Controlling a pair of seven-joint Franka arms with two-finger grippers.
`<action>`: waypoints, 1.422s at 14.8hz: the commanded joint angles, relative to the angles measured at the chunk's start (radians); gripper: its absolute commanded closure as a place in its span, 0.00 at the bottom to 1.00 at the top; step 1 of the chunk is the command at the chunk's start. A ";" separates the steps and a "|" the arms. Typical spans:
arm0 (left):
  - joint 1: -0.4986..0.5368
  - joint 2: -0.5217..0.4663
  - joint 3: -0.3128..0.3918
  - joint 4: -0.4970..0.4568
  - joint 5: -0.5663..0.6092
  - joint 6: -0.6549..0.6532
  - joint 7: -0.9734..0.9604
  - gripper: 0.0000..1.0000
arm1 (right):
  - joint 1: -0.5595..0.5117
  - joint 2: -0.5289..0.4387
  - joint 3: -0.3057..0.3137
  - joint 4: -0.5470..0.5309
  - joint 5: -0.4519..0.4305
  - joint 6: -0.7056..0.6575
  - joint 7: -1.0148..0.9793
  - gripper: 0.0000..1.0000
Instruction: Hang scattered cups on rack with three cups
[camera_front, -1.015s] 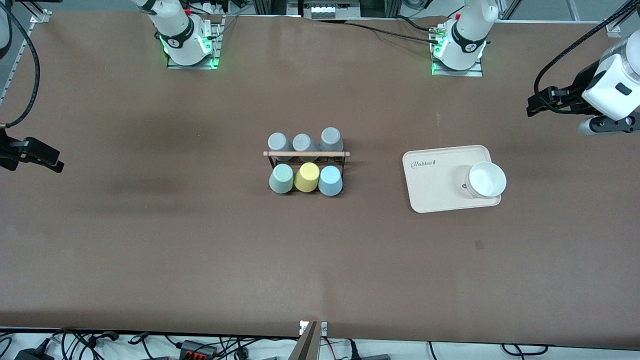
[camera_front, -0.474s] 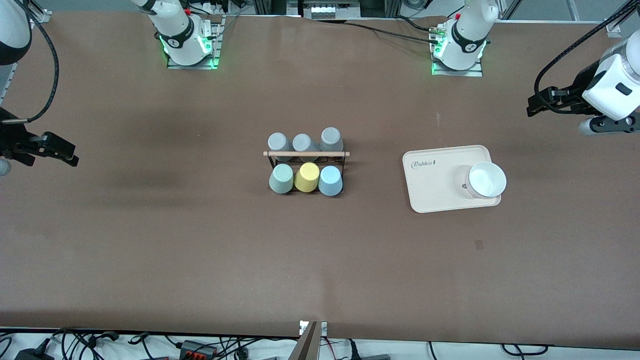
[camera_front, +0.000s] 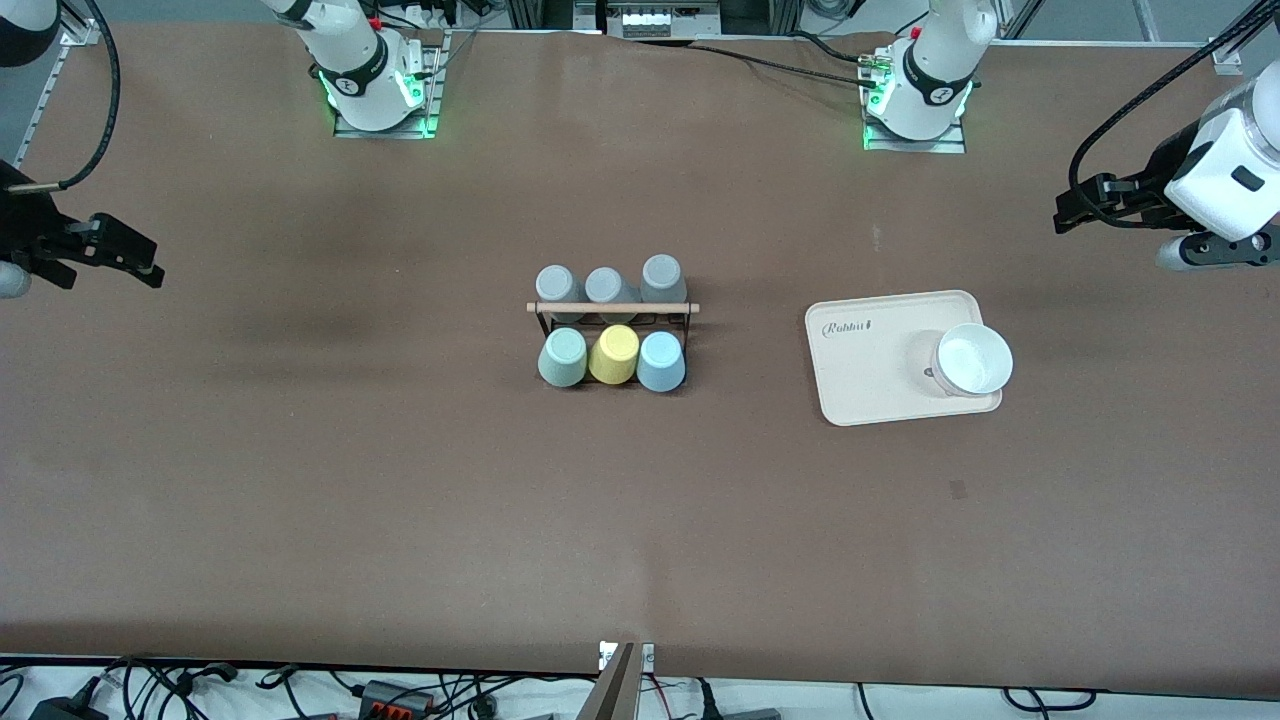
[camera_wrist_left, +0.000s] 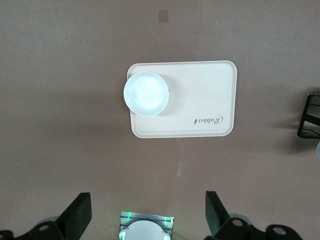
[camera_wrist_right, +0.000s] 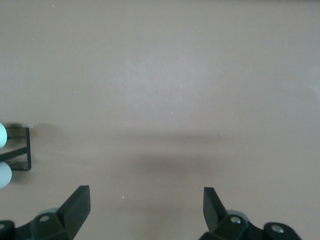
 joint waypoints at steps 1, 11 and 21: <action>0.005 0.007 0.003 0.021 -0.010 -0.014 0.014 0.00 | -0.002 -0.021 -0.002 -0.025 -0.004 -0.017 -0.018 0.00; 0.006 0.008 0.003 0.021 -0.010 -0.014 0.016 0.00 | -0.010 -0.018 0.004 -0.034 0.001 0.029 -0.002 0.00; 0.008 0.008 0.003 0.021 -0.015 -0.016 0.017 0.00 | -0.052 -0.015 0.042 -0.035 0.002 0.041 -0.001 0.00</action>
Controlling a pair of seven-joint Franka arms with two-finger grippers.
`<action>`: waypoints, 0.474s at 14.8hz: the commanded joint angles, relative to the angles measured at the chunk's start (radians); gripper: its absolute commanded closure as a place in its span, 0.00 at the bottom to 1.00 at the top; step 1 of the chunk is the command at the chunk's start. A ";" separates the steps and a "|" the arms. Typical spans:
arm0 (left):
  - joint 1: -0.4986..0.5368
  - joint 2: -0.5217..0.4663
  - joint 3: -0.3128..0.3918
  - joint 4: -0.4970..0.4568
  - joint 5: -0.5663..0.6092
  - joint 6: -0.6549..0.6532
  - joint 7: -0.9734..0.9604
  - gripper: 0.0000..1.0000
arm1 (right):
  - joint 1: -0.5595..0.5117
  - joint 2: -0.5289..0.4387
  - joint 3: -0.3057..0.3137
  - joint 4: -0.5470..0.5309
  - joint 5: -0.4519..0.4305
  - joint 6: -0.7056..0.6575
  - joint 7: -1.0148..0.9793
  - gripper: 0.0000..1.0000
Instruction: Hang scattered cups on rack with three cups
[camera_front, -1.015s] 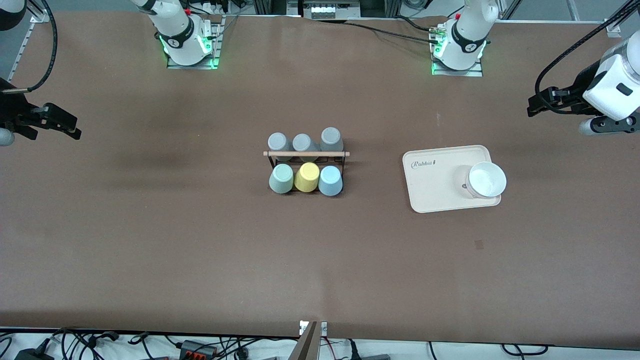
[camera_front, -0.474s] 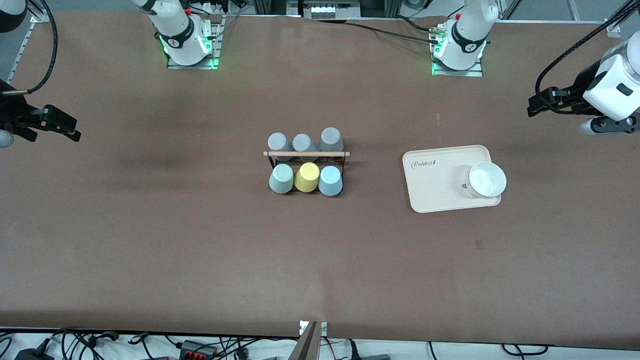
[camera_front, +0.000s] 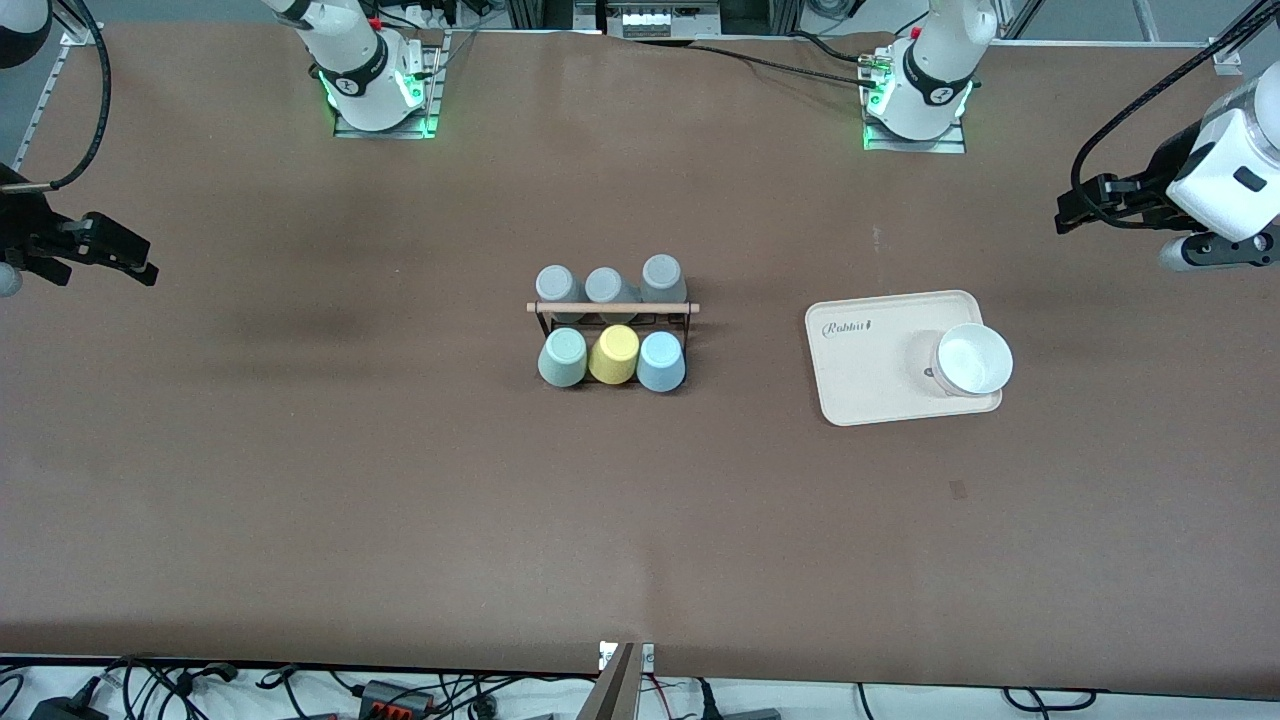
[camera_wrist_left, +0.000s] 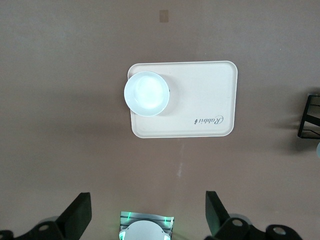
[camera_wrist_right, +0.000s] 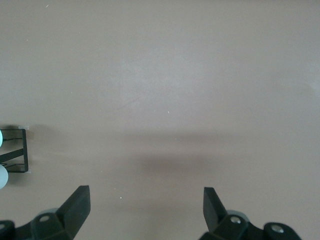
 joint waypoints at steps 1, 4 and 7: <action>0.007 0.008 0.002 0.021 -0.015 -0.016 0.016 0.00 | -0.020 -0.017 0.023 -0.021 0.002 0.012 -0.001 0.00; 0.008 0.008 0.002 0.021 -0.015 -0.016 0.019 0.00 | -0.018 -0.017 0.023 -0.021 0.002 0.000 -0.003 0.00; 0.008 0.006 0.002 0.020 -0.015 -0.017 0.020 0.00 | -0.017 -0.018 0.023 -0.027 0.001 -0.003 -0.003 0.00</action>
